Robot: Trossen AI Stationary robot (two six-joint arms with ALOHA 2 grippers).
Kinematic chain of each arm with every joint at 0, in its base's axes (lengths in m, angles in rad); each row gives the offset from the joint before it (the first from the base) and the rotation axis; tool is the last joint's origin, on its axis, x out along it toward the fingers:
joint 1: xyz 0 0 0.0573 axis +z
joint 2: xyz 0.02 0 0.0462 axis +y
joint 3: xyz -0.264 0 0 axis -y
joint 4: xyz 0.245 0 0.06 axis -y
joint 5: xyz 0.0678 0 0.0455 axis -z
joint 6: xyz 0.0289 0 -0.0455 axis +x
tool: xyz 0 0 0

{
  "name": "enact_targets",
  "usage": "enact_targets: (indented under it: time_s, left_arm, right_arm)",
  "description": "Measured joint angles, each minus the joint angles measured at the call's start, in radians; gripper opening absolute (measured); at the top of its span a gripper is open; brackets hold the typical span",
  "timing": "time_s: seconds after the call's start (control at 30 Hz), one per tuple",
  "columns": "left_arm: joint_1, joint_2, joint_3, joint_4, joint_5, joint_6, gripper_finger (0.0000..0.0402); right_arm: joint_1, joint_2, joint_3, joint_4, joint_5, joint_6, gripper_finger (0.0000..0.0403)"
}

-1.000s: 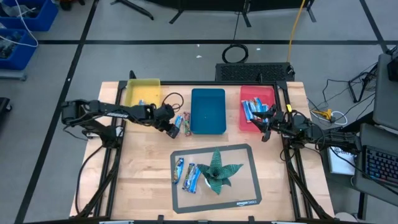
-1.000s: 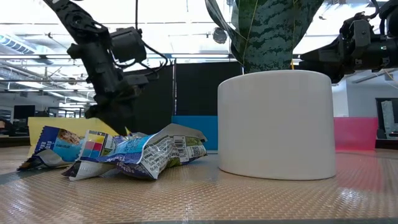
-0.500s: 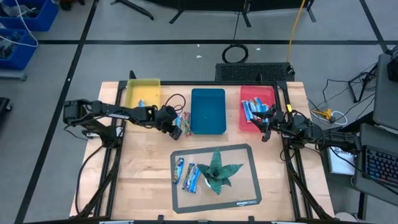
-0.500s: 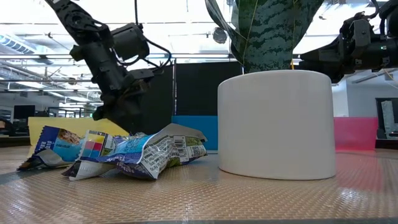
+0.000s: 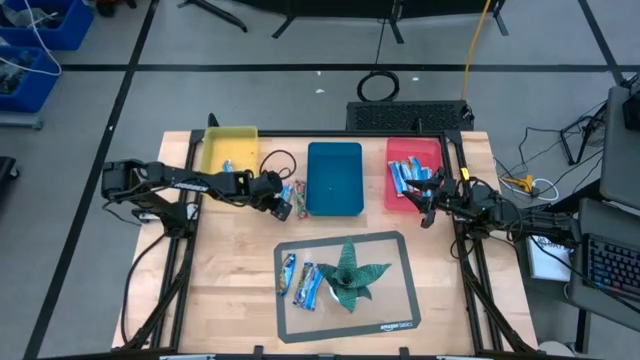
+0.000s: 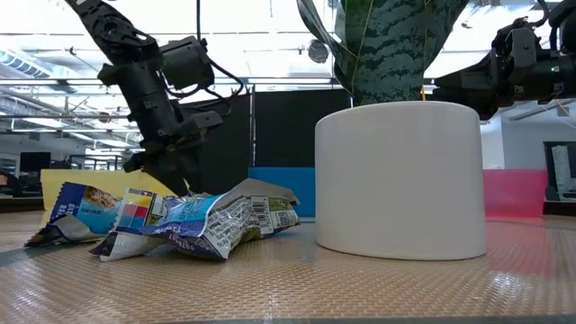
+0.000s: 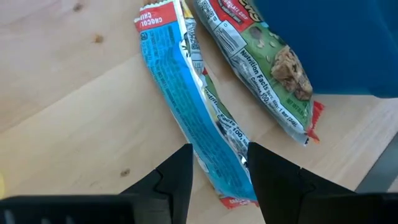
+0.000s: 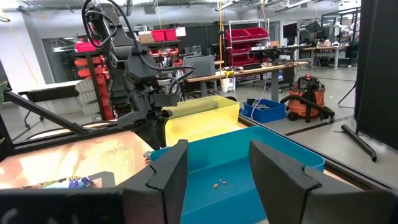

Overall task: Pick and place Granola Bars by type
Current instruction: Put the red granola bar into the yellow bin

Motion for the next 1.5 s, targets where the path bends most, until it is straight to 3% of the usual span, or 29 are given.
enact_targets:
  time_s: [0.27, 0.57, 0.9, 1.17, 1.37, 1.5]
  left_arm:
    - [-0.007, -0.001, -0.017, 0.002, 0.006, 0.008, 0.0148]
    - [-0.033, -0.002, -0.03, 0.004, -0.015, 0.047, 0.001]
    - [-0.074, -0.024, -0.033, 0.065, -0.102, 0.138, 0.0003]
    - [-0.132, -0.155, -0.031, 0.108, -0.145, 0.2, 0.0002]
    - [-0.147, -0.331, -0.029, -0.06, -0.269, 0.201, 0.0001]
    - [-0.139, -0.457, -0.029, -0.261, -0.451, 0.117, 0.0001]
  right_arm:
    - [0.0, 0.0, 0.0, 0.0, 0.0, 0.0, 0.016]
    - [0.0, 0.0, 0.0, 0.0, 0.0, 0.0, 0.016]
    - [0.0, 0.0, 0.0, 0.0, 0.0, 0.0, 0.016]
    - [0.0, 0.0, 0.0, 0.0, 0.0, 0.0, 0.016]
    - [0.0, 0.0, 0.0, 0.0, 0.0, 0.0, 0.016]
    - [0.0, 0.0, 0.0, 0.0, 0.0, 0.0, 0.016]
